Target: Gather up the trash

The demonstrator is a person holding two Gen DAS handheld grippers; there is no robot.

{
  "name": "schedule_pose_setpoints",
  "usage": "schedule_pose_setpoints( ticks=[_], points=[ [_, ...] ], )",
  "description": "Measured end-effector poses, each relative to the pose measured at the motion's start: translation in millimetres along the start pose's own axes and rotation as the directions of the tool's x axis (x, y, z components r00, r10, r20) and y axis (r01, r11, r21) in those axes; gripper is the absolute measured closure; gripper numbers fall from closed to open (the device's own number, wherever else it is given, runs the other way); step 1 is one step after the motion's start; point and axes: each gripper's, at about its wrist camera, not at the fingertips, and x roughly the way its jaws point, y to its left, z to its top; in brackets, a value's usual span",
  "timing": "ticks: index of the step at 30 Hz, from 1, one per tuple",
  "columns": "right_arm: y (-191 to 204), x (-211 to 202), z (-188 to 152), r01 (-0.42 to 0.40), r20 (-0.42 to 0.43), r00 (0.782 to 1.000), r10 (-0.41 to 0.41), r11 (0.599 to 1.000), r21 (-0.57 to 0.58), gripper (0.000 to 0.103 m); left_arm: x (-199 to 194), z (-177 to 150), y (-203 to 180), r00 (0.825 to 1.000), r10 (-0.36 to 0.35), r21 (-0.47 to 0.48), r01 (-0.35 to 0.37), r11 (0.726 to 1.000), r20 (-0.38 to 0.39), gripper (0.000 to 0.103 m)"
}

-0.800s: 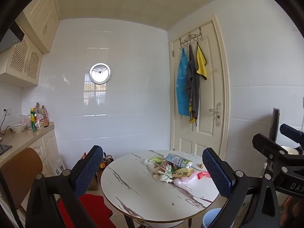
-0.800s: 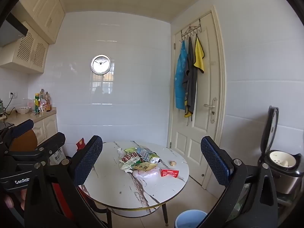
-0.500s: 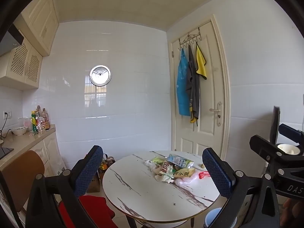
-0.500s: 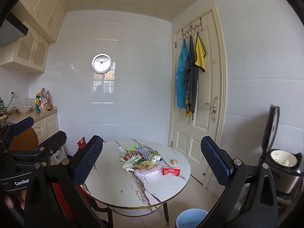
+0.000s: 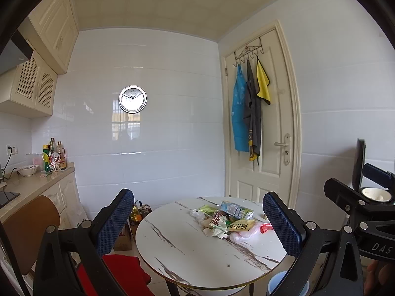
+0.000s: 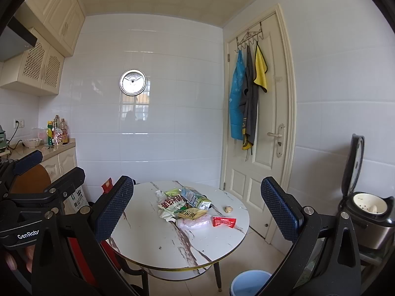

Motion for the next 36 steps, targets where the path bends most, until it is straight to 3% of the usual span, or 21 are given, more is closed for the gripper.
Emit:
schedule_pose_setpoints(
  ticks=[36],
  points=[
    [-1.7, 3.5, -4.0, -0.012, -0.009, 1.000, 0.012, 1.000, 0.019, 0.000, -2.0, 1.6, -8.2, 1.000, 0.022, 0.012, -0.022, 1.000, 0.001, 0.001]
  ],
)
